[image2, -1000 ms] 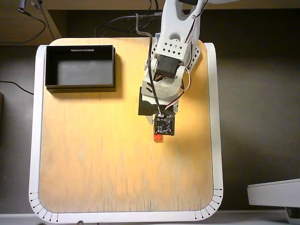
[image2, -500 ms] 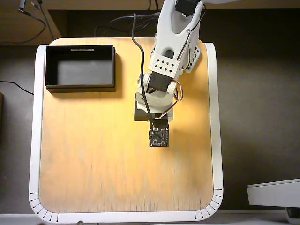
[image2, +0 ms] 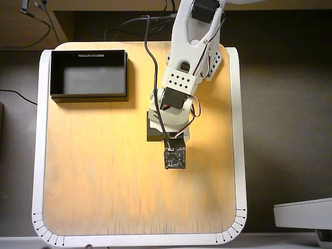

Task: Grasp a lego block and put it in the bin.

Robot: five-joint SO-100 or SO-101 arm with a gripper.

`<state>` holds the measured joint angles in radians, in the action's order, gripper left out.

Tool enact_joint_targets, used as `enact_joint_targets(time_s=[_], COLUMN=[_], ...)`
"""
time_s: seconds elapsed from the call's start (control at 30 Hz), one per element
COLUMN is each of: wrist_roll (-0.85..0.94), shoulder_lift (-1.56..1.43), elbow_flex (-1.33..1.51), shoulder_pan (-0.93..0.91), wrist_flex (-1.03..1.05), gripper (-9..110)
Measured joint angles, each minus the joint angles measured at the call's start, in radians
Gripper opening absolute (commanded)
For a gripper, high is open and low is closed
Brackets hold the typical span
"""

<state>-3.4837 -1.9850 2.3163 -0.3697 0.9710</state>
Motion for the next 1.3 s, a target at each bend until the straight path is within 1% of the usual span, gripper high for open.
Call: enact_joint_targets(time_s=[0.9, 1.07, 1.23, 1.3], wrist_roll=[0.044, 0.06, 0.074, 0.074], shoulder_lift=[0.135, 0.14, 0.141, 0.141], elbow_flex=[-0.008, -0.008, -0.008, -0.008], shoulder_pan=[0.031, 0.037, 0.037, 0.037], wrist_flex=[-0.124, -0.124, -0.124, -0.124], gripper=[21, 8, 1, 1])
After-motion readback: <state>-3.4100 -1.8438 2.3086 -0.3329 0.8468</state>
